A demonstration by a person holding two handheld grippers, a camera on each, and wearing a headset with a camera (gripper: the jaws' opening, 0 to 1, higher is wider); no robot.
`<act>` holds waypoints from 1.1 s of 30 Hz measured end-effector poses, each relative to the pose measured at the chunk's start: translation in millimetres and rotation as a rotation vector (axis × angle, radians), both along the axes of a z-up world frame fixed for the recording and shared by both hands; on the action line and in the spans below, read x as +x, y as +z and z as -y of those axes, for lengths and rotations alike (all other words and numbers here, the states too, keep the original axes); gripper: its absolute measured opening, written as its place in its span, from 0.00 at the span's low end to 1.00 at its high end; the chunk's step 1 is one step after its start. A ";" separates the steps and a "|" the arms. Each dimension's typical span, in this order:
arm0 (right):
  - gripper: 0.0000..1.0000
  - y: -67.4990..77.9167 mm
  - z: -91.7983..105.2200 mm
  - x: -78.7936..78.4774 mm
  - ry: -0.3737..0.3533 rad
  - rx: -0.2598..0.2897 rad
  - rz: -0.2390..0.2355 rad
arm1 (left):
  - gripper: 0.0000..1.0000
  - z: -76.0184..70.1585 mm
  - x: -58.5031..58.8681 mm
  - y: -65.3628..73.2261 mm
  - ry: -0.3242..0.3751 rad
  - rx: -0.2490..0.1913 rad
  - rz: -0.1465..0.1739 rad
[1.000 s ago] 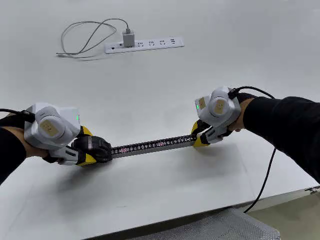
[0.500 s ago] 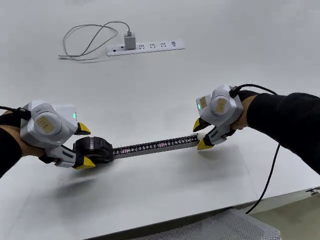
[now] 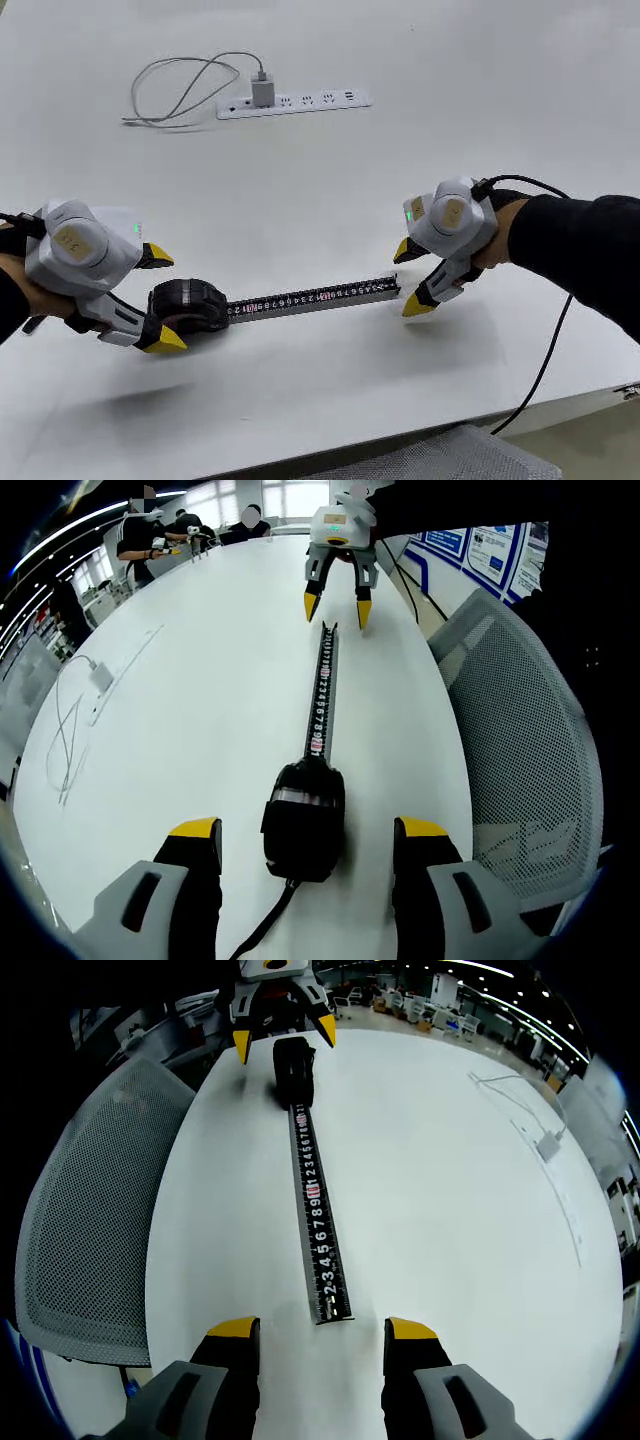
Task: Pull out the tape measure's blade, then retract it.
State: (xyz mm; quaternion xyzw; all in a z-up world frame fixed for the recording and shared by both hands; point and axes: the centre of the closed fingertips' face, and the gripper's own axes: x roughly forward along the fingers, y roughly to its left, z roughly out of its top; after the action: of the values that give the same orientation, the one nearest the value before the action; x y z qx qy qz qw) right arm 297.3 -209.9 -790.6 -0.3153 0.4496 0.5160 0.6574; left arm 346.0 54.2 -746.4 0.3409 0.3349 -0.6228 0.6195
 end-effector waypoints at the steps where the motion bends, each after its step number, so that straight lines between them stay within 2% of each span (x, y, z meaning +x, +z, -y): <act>1: 0.48 1.2 -0.6 -0.6 -0.003 0.002 -0.001 | 0.68 -0.7 -0.1 -0.2 0.004 -0.001 -0.005; 3: 0.51 2.5 -1.5 -1.4 -0.002 0.007 0.000 | 0.72 -1.1 -1.6 -0.2 0.006 -0.002 -0.017; 5: 0.54 3.1 -2.7 -1.6 0.001 0.014 0.007 | 0.79 -1.2 -8.1 -1.2 0.017 -0.001 -0.073; 6: 0.56 2.9 -2.4 -1.6 0.001 0.013 0.010 | 0.82 -0.9 -4.6 -1.1 0.016 -0.002 -0.045; 7: 0.57 3.1 -2.7 -2.3 0.002 0.013 0.012 | 0.83 -0.9 -3.7 -1.1 0.016 -0.001 -0.040; 10: 0.61 3.9 -4.1 -4.3 -0.001 0.024 0.007 | 0.88 0.2 -5.2 -0.9 0.029 -0.012 -0.056; 13: 0.64 2.9 -1.4 -4.9 0.002 0.007 0.008 | 0.92 -1.6 -4.0 -3.4 0.040 -0.003 -0.049; 16: 0.72 -1.1 0.6 -5.6 -0.026 -0.008 -0.010 | 0.99 -1.1 -1.6 -2.6 0.044 -0.020 -0.031; 20: 0.84 -0.6 -2.6 -7.1 -0.033 0.000 -0.007 | 0.99 -5.2 1.5 -3.2 0.069 -0.021 -0.024; 22: 0.86 0.5 -3.6 -5.8 -0.034 0.002 0.003 | 0.99 -7.7 2.2 -2.9 0.076 -0.028 -0.018; 24: 0.87 1.9 -4.6 -6.2 -0.038 0.009 -0.001 | 0.99 -11.2 3.6 -3.3 0.091 -0.018 -0.011; 26: 0.93 2.5 -4.2 -6.0 -0.044 0.010 -0.001 | 0.99 -12.4 4.0 -1.1 0.093 -0.021 0.003; 29: 0.99 4.7 -4.6 -6.5 -0.050 0.021 0.000 | 0.99 -15.0 2.8 0.1 0.104 -0.020 -0.013; 33: 0.99 8.9 -1.7 -6.5 -0.063 0.024 0.010 | 0.99 -15.1 1.6 2.5 0.139 -0.038 -0.038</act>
State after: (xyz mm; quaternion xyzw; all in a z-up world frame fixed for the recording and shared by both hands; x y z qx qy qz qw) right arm 290.7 -208.2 -781.7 -0.2957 0.4498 0.4987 0.6793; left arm 347.6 69.3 -743.9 0.2930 0.3574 -0.5910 0.6611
